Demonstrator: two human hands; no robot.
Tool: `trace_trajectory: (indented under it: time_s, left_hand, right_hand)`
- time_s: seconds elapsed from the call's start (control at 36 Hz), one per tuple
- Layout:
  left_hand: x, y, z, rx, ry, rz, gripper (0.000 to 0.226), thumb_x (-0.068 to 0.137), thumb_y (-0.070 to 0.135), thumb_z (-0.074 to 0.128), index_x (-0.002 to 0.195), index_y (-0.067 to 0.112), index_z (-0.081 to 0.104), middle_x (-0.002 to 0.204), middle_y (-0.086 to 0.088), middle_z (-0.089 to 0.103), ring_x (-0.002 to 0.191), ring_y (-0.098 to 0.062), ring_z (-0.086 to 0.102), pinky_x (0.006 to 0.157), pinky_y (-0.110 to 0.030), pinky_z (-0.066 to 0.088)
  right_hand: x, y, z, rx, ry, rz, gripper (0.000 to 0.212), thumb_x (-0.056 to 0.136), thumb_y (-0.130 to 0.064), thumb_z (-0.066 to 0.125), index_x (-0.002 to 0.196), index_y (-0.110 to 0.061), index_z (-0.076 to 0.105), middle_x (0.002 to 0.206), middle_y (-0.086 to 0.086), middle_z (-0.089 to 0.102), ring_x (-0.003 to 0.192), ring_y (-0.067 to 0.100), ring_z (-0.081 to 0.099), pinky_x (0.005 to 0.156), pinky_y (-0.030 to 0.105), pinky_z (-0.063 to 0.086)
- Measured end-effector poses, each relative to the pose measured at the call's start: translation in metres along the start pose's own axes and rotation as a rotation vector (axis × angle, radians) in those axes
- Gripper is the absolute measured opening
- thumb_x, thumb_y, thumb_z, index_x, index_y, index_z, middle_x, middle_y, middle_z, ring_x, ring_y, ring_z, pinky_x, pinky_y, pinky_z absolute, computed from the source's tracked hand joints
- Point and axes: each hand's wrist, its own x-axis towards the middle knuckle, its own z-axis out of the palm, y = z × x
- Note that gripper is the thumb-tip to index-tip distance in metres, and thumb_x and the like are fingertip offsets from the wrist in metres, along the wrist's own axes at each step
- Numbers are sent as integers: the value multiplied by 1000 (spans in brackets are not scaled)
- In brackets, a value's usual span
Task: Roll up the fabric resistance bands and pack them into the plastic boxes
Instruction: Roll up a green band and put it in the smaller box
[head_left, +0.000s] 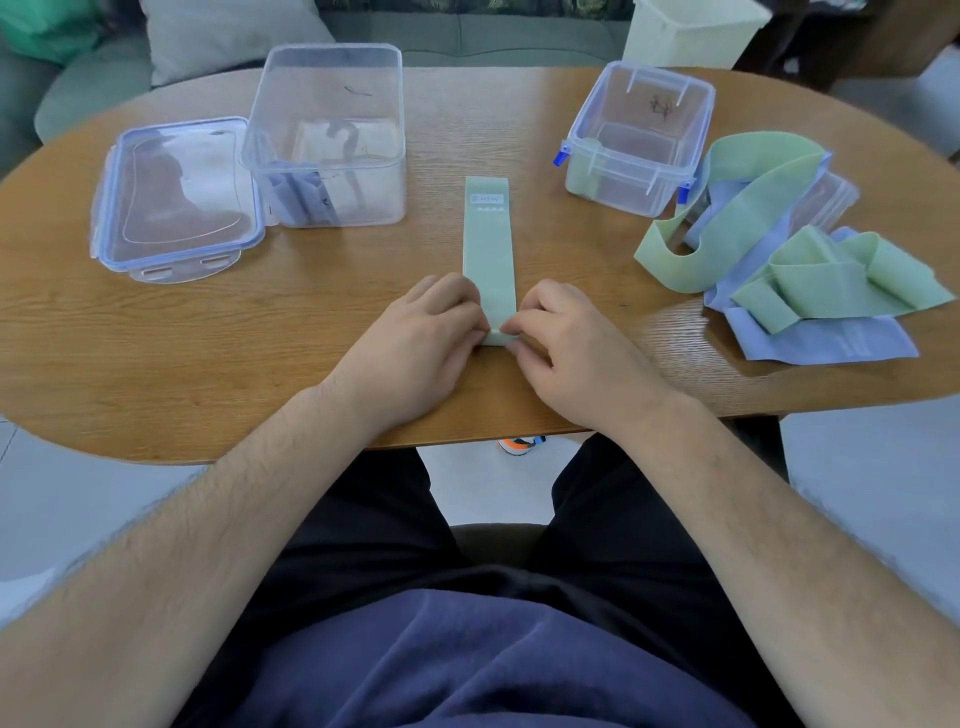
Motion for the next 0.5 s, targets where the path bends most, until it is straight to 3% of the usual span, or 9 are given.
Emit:
trace_trajectory:
  time_s: [0.11, 0.22, 0.36, 0.5]
  left_hand:
    - [-2, -7, 0, 0, -33, 10, 23, 101, 20, 55, 107, 4, 71, 105, -9, 64, 99, -30, 60, 86, -48, 51]
    - [-3, -12, -2, 3, -49, 3, 29, 100, 25, 57, 118, 8, 71, 103, -8, 62, 99, -29, 60, 83, -50, 52]
    - [0, -15, 1, -17, -36, 7, 27, 101, 23, 57, 117, 8, 72, 96, -9, 59, 90, -29, 60, 78, -50, 51]
    - [-1, -15, 2, -32, 8, 20, 24, 101, 20, 59, 115, 6, 73, 105, -12, 55, 90, -26, 60, 82, -44, 52]
  right_hand:
    - [2, 2, 5, -6, 27, 4, 16, 96, -10, 61, 99, -2, 74, 95, 9, 56, 95, 24, 54, 87, 29, 45]
    - [5, 1, 3, 17, -3, 20, 18, 98, -12, 60, 107, -5, 74, 97, 7, 57, 95, 20, 54, 83, 23, 41]
    - [6, 3, -2, 84, 18, 12, 15, 97, -10, 60, 109, -12, 69, 96, -1, 57, 89, 8, 48, 80, 15, 34]
    - [7, 6, 0, 72, 40, -11, 12, 93, -8, 65, 102, -9, 72, 98, 2, 57, 95, 13, 53, 85, 13, 38]
